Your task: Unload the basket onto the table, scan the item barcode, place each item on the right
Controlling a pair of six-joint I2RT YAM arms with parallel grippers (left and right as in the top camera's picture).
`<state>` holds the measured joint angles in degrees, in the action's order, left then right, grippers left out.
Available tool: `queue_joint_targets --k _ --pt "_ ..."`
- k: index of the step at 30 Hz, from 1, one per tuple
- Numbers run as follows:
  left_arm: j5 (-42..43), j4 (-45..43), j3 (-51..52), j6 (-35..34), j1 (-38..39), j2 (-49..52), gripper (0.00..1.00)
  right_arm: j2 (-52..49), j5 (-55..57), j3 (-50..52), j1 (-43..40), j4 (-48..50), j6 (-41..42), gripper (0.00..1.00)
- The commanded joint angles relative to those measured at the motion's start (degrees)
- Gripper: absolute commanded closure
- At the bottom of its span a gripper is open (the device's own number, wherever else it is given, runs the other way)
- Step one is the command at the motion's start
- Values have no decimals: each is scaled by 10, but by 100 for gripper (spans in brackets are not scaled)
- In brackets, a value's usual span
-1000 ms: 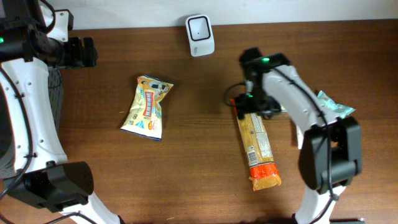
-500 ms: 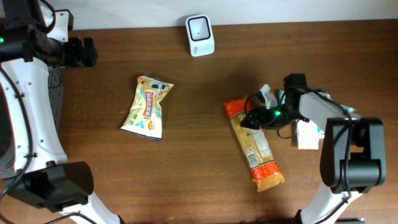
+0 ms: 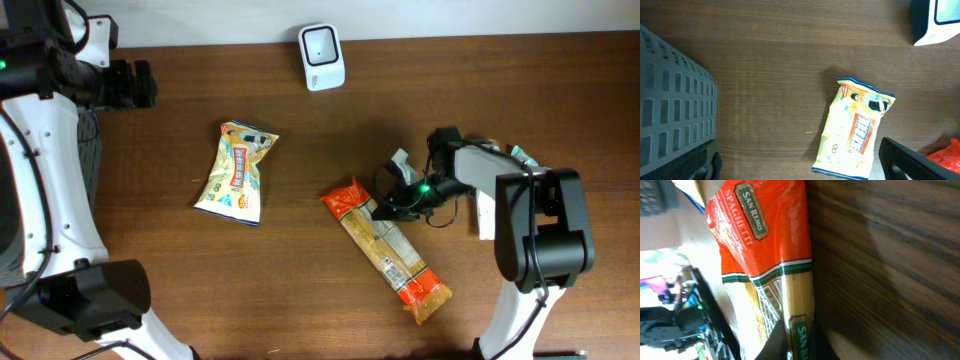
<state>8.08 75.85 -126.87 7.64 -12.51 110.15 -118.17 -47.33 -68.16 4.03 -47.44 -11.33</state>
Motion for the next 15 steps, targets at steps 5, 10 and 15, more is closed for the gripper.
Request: queue_joint_targets --k 5,10,15 --pt "0 -1 -5 -5 0 -2 1 169 398 -106 46 -116 189 96" --pt "0 -1 -5 -5 0 -2 1 125 618 -105 195 -148 381 96" --pt "0 -1 -5 -5 0 -2 1 44 619 -105 235 -129 410 95"
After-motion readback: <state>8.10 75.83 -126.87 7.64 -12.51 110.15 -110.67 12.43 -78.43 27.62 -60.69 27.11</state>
